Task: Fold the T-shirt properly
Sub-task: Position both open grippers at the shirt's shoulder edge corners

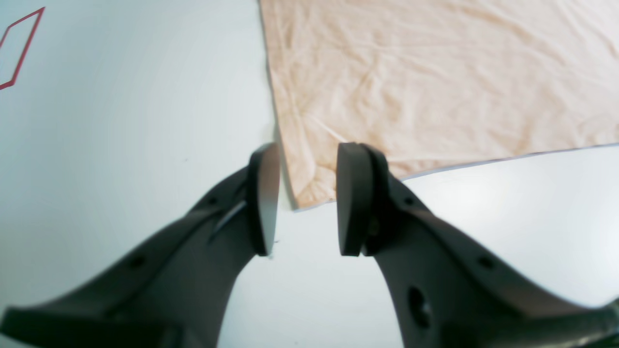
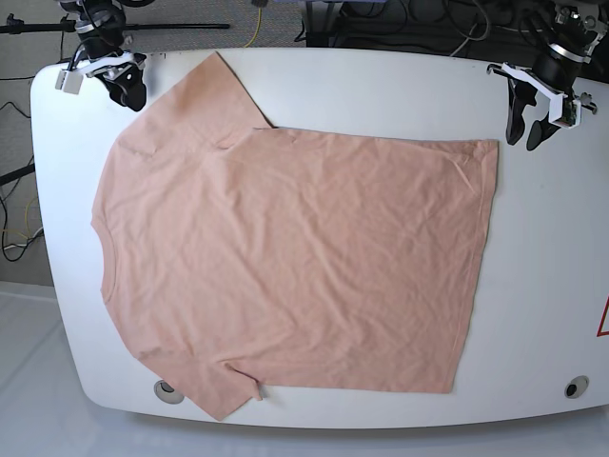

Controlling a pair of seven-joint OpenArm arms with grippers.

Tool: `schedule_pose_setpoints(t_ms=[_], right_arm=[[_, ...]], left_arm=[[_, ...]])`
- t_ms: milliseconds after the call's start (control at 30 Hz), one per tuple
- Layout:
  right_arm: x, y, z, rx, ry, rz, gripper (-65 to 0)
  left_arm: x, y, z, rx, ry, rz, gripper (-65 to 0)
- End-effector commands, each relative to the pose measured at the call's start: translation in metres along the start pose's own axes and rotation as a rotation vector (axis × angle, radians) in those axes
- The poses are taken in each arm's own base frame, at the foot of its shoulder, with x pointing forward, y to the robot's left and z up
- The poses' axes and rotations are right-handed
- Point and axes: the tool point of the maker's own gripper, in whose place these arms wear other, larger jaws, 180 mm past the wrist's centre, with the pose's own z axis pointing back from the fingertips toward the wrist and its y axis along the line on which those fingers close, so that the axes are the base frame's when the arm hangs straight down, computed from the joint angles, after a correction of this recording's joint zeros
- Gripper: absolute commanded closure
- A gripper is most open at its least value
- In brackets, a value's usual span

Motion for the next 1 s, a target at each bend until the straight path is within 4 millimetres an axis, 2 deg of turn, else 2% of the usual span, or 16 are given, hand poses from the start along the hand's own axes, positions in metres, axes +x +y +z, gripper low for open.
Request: schedule_pose_setpoints(t_ms=[0, 200, 467, 600, 667, 733, 967], right_arm=[[0.015, -0.001, -0.006, 0.009, -0.042, 0.019, -22.3], [0.009, -0.001, -0.017, 0.024, -0.013, 0.018, -22.4], [-0.011, -0.001, -0.026, 0.052, 0.064, -0.002, -22.5], [-0.021, -0.001, -0.026, 0.059, 0.101, -0.017, -22.4], [-0.031, -0.001, -0.025, 0.065, 0.132, -0.030, -22.3], [-0.033, -0.002, -0.024, 0.065, 0.138, -0.035, -22.2], [-0.035, -0.005, -0.020, 0.058, 0.140, -0.051, -22.5]], left_arm=[[0.017, 0.003, 0.000, 0.001, -0.061, -0.015, -18.6], [0.018, 0.004, -0.004, 0.005, -0.073, -0.004, -19.2], [0.012, 0.004, -0.010, -0.005, -0.048, 0.023, -20.2], [0.002, 0.009, -0.013, 0.002, -0.012, 0.050, -20.4], [-0.014, 0.010, -0.019, -0.005, 0.063, 0.104, -20.2], [-0.020, 0.014, -0.019, -0.002, 0.087, 0.129, -20.1], [-0.026, 0.030, -0.021, 0.025, 0.130, 0.196, -20.3]])
